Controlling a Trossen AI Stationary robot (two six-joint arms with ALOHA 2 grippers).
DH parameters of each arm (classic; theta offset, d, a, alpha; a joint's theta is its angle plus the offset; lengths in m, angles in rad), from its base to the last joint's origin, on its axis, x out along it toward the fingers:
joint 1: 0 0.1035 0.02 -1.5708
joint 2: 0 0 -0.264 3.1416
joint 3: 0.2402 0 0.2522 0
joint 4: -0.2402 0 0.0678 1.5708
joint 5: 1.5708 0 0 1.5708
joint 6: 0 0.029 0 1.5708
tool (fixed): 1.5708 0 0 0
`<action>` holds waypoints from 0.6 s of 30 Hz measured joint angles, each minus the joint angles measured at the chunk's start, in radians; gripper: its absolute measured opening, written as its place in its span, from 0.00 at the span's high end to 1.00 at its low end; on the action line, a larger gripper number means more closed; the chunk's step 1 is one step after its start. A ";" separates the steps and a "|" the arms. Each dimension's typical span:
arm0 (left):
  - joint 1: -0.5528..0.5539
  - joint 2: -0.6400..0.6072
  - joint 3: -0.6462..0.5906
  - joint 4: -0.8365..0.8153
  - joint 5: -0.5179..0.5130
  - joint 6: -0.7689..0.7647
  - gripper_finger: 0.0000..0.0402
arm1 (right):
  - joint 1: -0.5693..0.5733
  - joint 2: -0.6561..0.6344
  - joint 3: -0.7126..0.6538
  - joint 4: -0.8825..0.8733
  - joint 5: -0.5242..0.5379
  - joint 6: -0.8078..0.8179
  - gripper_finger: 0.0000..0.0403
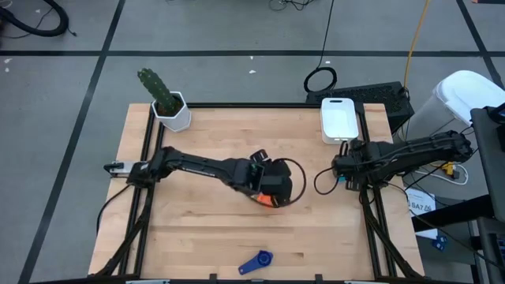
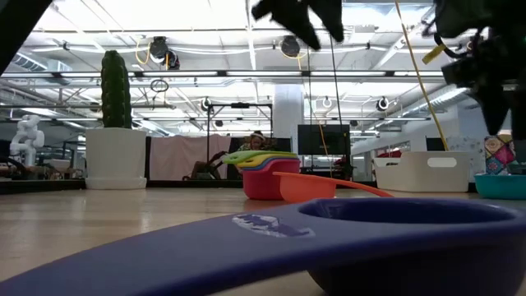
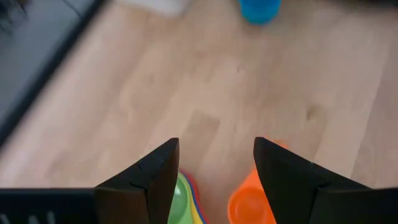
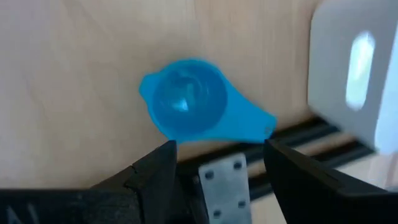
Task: Nest measuring cups in basket
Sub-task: Stack the light blue measuring cup on top of the green measuring cup
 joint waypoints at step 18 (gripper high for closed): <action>-0.170 -0.097 0.080 0.048 -0.279 0.070 0.47 | -0.034 0.000 -0.037 0.057 -0.050 0.150 0.42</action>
